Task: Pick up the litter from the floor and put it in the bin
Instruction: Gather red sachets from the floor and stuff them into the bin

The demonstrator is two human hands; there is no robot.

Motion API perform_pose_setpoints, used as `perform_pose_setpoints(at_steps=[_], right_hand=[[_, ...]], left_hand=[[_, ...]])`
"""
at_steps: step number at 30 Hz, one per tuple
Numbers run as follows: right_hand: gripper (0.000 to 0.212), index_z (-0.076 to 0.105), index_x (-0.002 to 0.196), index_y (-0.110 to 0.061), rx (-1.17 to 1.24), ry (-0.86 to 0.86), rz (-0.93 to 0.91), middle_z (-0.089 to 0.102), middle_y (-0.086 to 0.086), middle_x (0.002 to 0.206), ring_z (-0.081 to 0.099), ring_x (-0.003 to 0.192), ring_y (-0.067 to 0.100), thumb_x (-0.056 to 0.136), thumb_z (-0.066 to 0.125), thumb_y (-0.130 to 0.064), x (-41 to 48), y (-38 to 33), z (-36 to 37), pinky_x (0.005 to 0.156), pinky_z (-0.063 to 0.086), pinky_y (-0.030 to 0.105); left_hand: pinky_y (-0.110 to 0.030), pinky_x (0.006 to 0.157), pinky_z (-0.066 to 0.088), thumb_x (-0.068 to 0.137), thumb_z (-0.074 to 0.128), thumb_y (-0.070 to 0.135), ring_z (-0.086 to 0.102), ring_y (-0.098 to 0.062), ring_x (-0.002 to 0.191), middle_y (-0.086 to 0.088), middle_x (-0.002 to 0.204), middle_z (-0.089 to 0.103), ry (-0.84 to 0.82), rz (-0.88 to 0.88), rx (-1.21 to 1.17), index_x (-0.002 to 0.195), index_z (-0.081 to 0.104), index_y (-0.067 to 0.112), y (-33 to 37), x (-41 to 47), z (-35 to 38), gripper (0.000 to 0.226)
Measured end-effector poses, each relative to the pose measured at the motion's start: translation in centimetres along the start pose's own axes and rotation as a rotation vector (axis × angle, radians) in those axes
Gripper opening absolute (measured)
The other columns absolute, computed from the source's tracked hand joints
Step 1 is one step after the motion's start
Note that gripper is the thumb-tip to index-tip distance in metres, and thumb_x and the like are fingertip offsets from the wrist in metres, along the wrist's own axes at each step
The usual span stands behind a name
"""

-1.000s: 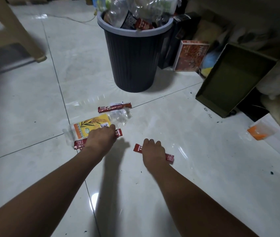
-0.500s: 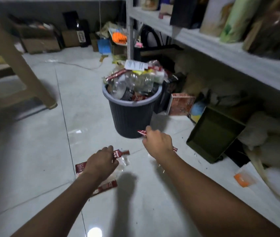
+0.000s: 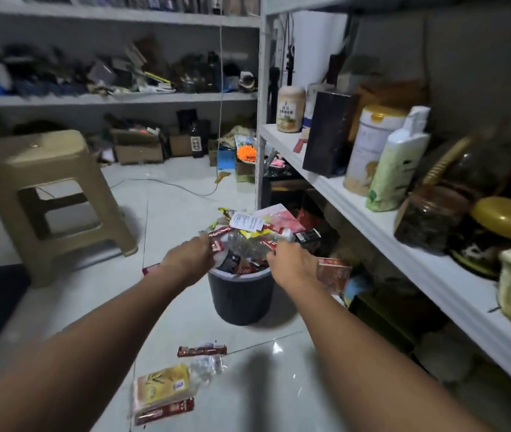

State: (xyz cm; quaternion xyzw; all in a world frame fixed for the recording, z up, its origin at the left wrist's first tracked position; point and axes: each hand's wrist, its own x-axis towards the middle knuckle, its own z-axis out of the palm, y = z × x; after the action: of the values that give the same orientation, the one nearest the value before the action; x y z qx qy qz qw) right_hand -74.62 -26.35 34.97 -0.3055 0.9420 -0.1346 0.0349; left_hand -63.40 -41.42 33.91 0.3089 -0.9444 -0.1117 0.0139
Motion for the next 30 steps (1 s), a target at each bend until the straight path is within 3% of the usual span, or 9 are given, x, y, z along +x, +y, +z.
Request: perform_pose_setpoints(at_steps=[2, 5, 9, 12, 16, 19, 24, 28, 30], right_hand=[[0.033, 0.058, 0.122, -0.012, 0.007, 0.037, -0.009, 0.062, 0.012, 0.123, 0.059, 0.113, 0.03, 0.099, 0.043, -0.03, 0.8, 0.7, -1.3, 0.089, 0.045, 0.034], [0.035, 0.054, 0.13, -0.017, 0.047, 0.069, -0.019, 0.063, 0.011, 0.12, 0.06, 0.11, 0.031, 0.099, 0.043, -0.03, 2.7, 1.7, -1.5, 0.085, 0.045, 0.034], [0.034, 0.053, 0.126, -0.013, 0.036, 0.051, -0.01, 0.063, 0.013, 0.119, 0.06, 0.108, 0.032, 0.099, 0.042, -0.031, 6.0, 2.6, 1.2, 0.082, 0.044, 0.035], [0.033, 0.053, 0.123, -0.011, 0.007, 0.049, 0.005, 0.063, 0.014, 0.118, 0.06, 0.107, 0.033, 0.1, 0.041, -0.031, 8.3, 3.0, 2.8, 0.081, 0.043, 0.035], [0.032, 0.055, 0.121, -0.011, -0.022, 0.054, 0.011, 0.064, 0.014, 0.115, 0.06, 0.106, 0.033, 0.1, 0.04, -0.029, 11.2, 3.6, 3.3, 0.081, 0.044, 0.035], [0.032, 0.056, 0.121, -0.011, -0.048, 0.07, 0.014, 0.064, 0.013, 0.115, 0.061, 0.105, 0.032, 0.1, 0.041, -0.029, 12.7, 4.1, 3.3, 0.079, 0.043, 0.034], [0.034, 0.055, 0.118, -0.011, -0.079, 0.107, -0.015, 0.064, 0.011, 0.115, 0.062, 0.104, 0.031, 0.101, 0.04, -0.036, 14.5, 4.7, 3.2, 0.076, 0.043, 0.034], [0.034, 0.054, 0.117, -0.011, -0.085, 0.124, -0.031, 0.065, 0.011, 0.11, 0.063, 0.099, 0.03, 0.101, 0.041, -0.038, 15.8, 4.2, 3.4, 0.072, 0.042, 0.033], [0.031, 0.055, 0.115, -0.012, -0.088, 0.122, -0.048, 0.066, 0.009, 0.107, 0.064, 0.096, 0.028, 0.101, 0.042, -0.036, 16.3, 3.9, 3.9, 0.069, 0.04, 0.031]], left_hand=[[-0.038, 0.077, 0.042, 0.095, 0.047, 0.025, 0.057, -0.036, 0.099, -0.02, 0.112, 0.059, 0.018, -0.024, -0.036, 0.101, 0.036, 0.011, 1.3, 0.9, -1.5, 0.02], [-0.035, 0.073, 0.036, 0.095, 0.046, 0.033, 0.049, -0.028, 0.088, -0.015, 0.103, 0.051, 0.034, 0.004, -0.072, 0.097, 0.027, 0.013, 2.5, 2.4, -2.5, 0.027], [-0.036, 0.08, 0.036, 0.098, 0.039, 0.024, 0.046, -0.031, 0.093, -0.016, 0.104, 0.043, -0.039, 0.116, -0.111, 0.103, 0.031, 0.006, 1.5, 6.4, -0.2, 0.02], [-0.044, 0.095, 0.04, 0.099, 0.036, 0.015, 0.048, -0.035, 0.11, -0.02, 0.122, 0.045, -0.126, 0.249, -0.023, 0.119, 0.037, 0.0, 0.9, 9.7, 2.9, 0.025], [-0.034, 0.077, 0.037, 0.1, 0.041, 0.019, 0.049, -0.029, 0.098, -0.014, 0.111, 0.05, -0.072, 0.442, 0.241, 0.115, 0.043, 0.004, 2.1, 12.4, 4.9, 0.021], [-0.038, 0.083, 0.041, 0.1, 0.042, 0.028, 0.049, -0.027, 0.106, -0.01, 0.115, 0.052, -0.024, 0.499, 0.318, 0.122, 0.048, 0.011, 2.3, 14.0, 5.7, 0.028], [-0.036, 0.076, 0.04, 0.09, 0.061, 0.03, 0.051, -0.028, 0.102, -0.008, 0.105, 0.058, 0.092, 0.553, 0.246, 0.111, 0.065, 0.016, 1.6, 15.1, 6.6, 0.026], [-0.028, 0.065, 0.049, 0.056, 0.089, 0.025, 0.064, -0.021, 0.078, 0.0, 0.084, 0.066, 0.111, 0.662, 0.41, 0.089, 0.074, 0.02, 2.0, 13.8, 8.2, 0.036], [-0.028, 0.075, 0.048, 0.068, 0.081, 0.015, 0.063, -0.02, 0.094, -0.003, 0.101, 0.065, 0.042, 0.627, 0.415, 0.105, 0.07, 0.017, 2.1, 13.5, 9.3, 0.039]])
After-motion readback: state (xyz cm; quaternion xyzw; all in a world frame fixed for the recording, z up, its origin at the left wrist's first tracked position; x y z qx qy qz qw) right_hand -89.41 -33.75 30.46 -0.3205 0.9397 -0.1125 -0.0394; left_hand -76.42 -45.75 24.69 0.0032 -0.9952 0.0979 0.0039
